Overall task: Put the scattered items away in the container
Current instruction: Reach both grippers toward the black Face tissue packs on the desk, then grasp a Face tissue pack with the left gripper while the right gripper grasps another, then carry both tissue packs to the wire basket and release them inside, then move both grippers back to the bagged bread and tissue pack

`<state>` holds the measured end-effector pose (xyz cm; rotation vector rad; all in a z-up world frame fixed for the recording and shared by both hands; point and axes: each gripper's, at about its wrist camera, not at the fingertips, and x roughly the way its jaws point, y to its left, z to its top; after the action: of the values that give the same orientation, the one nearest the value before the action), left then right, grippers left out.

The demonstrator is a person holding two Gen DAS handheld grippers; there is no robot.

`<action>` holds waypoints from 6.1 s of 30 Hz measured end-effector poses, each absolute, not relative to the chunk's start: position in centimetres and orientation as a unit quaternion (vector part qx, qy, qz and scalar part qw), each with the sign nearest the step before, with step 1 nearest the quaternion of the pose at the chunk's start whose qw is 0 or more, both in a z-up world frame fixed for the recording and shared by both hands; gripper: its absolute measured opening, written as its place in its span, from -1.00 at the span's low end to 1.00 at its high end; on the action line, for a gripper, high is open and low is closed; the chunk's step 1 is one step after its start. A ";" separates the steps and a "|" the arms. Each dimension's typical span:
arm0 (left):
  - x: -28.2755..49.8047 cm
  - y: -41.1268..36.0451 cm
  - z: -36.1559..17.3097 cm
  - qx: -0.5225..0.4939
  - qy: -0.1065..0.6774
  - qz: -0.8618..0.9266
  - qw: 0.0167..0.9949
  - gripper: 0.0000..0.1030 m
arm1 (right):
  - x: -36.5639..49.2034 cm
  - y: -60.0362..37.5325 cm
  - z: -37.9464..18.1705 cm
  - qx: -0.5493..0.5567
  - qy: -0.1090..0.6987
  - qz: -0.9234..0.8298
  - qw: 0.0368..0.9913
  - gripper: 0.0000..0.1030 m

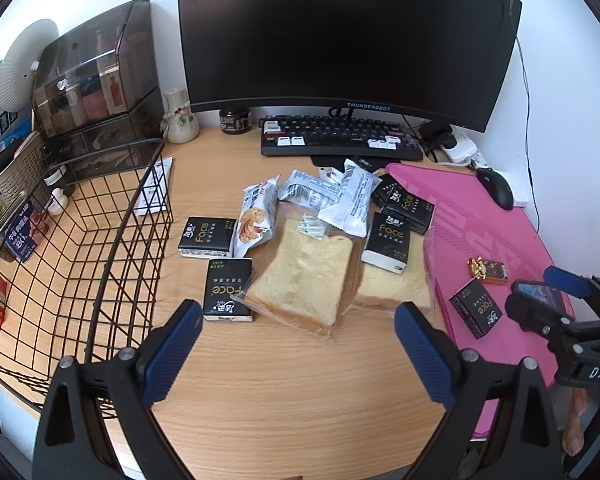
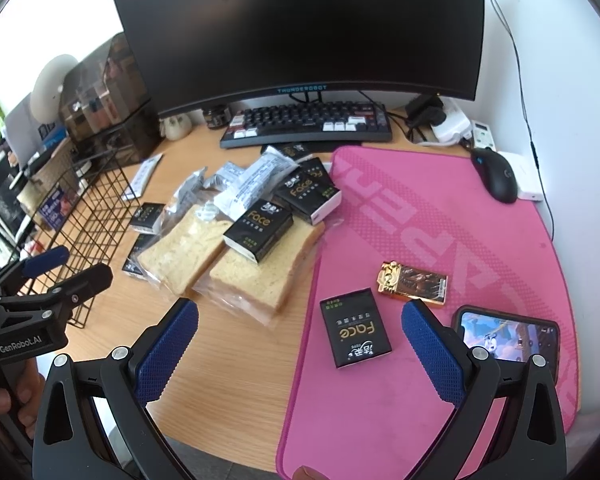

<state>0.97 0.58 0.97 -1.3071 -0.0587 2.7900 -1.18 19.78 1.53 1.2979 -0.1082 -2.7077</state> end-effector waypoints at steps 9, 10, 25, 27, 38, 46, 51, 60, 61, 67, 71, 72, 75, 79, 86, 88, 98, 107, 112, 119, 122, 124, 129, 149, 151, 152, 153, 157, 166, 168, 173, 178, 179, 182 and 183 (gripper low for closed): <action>0.4 1.1 0.3 -0.427 -0.016 0.903 0.042 0.87 | -1.6 19.8 1.1 0.430 -0.044 -0.897 0.088 1.00; 0.2 1.2 0.2 -0.427 -0.015 0.903 0.050 0.87 | -2.0 19.8 1.0 0.430 -0.046 -0.896 0.099 1.00; -6.2 3.6 -3.5 -0.465 -0.001 0.881 0.080 0.87 | -11.1 22.7 -1.9 0.468 -0.061 -0.874 0.117 1.00; -6.9 3.5 -3.9 -0.470 -0.003 0.879 0.077 0.87 | -12.8 22.6 -2.5 0.475 -0.051 -0.871 0.115 1.00; -9.3 0.9 -5.4 -0.488 -0.026 0.871 0.055 0.87 | -19.0 18.4 -5.7 0.498 0.030 -0.853 0.155 0.52; -9.7 0.7 -5.8 -0.493 -0.032 0.867 0.068 0.87 | -19.6 17.4 -6.0 0.493 0.028 -0.849 0.187 0.37; -9.5 0.3 -5.7 -0.492 -0.038 0.868 0.063 0.87 | -19.7 16.6 -6.3 0.495 0.020 -0.844 0.207 0.36; -8.7 0.5 -6.0 -0.496 -0.027 0.866 0.059 0.87 | -15.0 16.5 -5.7 0.506 0.040 -0.835 0.215 0.10; -8.7 0.8 -6.1 -0.499 -0.025 0.864 0.061 0.87 | -14.3 16.6 -5.6 0.507 0.042 -0.834 0.213 0.08; -8.1 3.1 -6.3 -0.500 -0.006 0.862 0.084 0.87 | -11.5 17.8 -4.3 0.494 0.058 -0.851 0.170 -0.04; -8.2 5.4 -6.3 -0.499 0.018 0.859 0.115 0.87 | -10.9 19.2 -3.7 0.488 0.049 -0.857 0.158 -0.04; -8.2 6.0 -6.2 -0.499 0.027 0.857 0.125 0.87 | -10.8 19.5 -3.5 0.487 0.048 -0.858 0.157 -0.04; -8.4 7.5 -6.3 -0.493 0.048 0.856 0.145 0.87 | -10.6 20.4 -3.2 0.485 0.037 -0.861 0.152 -0.03; -9.4 8.3 -7.6 -0.496 0.057 0.852 0.160 0.72 | -10.6 21.1 -3.3 0.485 0.024 -0.861 0.154 -0.03; -9.8 5.6 -7.1 -0.486 0.022 0.862 0.142 0.03 | -11.1 20.6 -3.5 0.483 0.022 -0.860 0.162 -0.03; -9.5 4.7 -7.0 -0.486 0.018 0.863 0.136 0.03 | -11.4 19.7 -3.5 0.481 0.029 -0.860 0.169 -0.03; -8.2 1.6 -6.6 -0.488 0.002 0.865 0.117 0.03 | -13.3 15.0 -6.1 0.488 0.079 -0.850 0.183 0.21; -7.7 1.1 -5.4 -0.478 -0.005 0.870 0.119 0.03 | -12.7 14.8 -4.8 0.477 0.073 -0.856 0.185 -0.08; -7.0 1.3 -2.2 -0.450 -0.005 0.885 0.117 0.02 | -11.3 14.8 -1.8 0.449 0.070 -0.871 0.188 -0.08; -4.7 -1.6 3.5 -0.402 -0.007 0.912 0.081 0.03 | -9.3 11.7 3.9 0.395 0.071 -0.886 0.232 -0.08; -3.2 -4.9 5.6 -0.385 -0.005 0.922 0.041 0.03 | -8.9 8.1 5.8 0.372 0.075 -0.884 0.272 -0.08; -2.0 -7.9 6.4 -0.380 -0.009 0.925 0.003 0.03 | -8.8 5.4 6.6 0.363 0.076 -0.878 0.303 -0.08; 0.2 -14.8 5.9 -0.392 -0.033 0.917 -0.068 0.03 | -8.4 -2.9 6.8 0.362 0.094 -0.850 0.370 -0.08; 1.6 -21.1 2.1 -0.418 -0.051 0.899 -0.118 0.29 | -8.2 -11.3 3.6 0.389 0.113 -0.822 0.399 0.26; 1.6 -20.3 2.5 -0.413 -0.051 0.903 -0.110 0.30 | -8.2 -10.0 4.1 0.385 0.107 -0.829 0.392 0.26; 1.5 -19.7 2.7 -0.410 -0.050 0.905 -0.104 0.30 | -8.2 -9.1 4.4 0.382 0.105 -0.833 0.385 0.26; 1.5 -19.0 2.9 -0.408 -0.049 0.906 -0.096 0.30 | -8.3 -8.0 4.6 0.381 0.102 -0.838 0.377 0.26; 0.9 -16.0 3.6 -0.406 -0.037 0.911 -0.061 0.30 | -8.5 -3.1 5.5 0.377 0.079 -0.857 0.341 0.26; -1.0 -4.9 3.1 -0.412 0.001 0.910 0.038 0.30 | -7.4 9.7 5.4 0.393 0.048 -0.889 0.232 0.26; -1.5 -2.0 1.8 -0.427 0.015 0.902 0.061 0.30 | -6.9 12.2 4.7 0.402 0.042 -0.889 0.214 0.26; -2.4 2.3 -1.6 -0.455 0.036 0.885 0.091 0.30 | -5.6 17.2 1.1 0.439 0.031 -0.882 0.169 0.26; -4.1 4.7 -5.5 -0.495 0.019 0.859 0.128 0.30 | -5.1 20.6 -2.8 0.479 0.015 -0.867 0.138 0.26; -4.2 5.4 -5.8 -0.497 0.019 0.857 0.137 0.30 | -5.0 21.2 -3.2 0.482 0.012 -0.866 0.134 0.26; -4.4 7.8 -6.0 -0.498 0.034 0.852 0.157 0.31 | -4.7 22.5 -4.0 0.487 0.014 -0.866 0.114 0.26; -4.6 8.6 -6.0 -0.498 0.039 0.851 0.165 0.30 | -4.5 23.0 -4.2 0.489 0.013 -0.866 0.108 0.26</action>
<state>-4.56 8.61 -5.99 -1.4178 0.1122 2.4244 -4.52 22.95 -4.18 1.4377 0.0383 -2.5475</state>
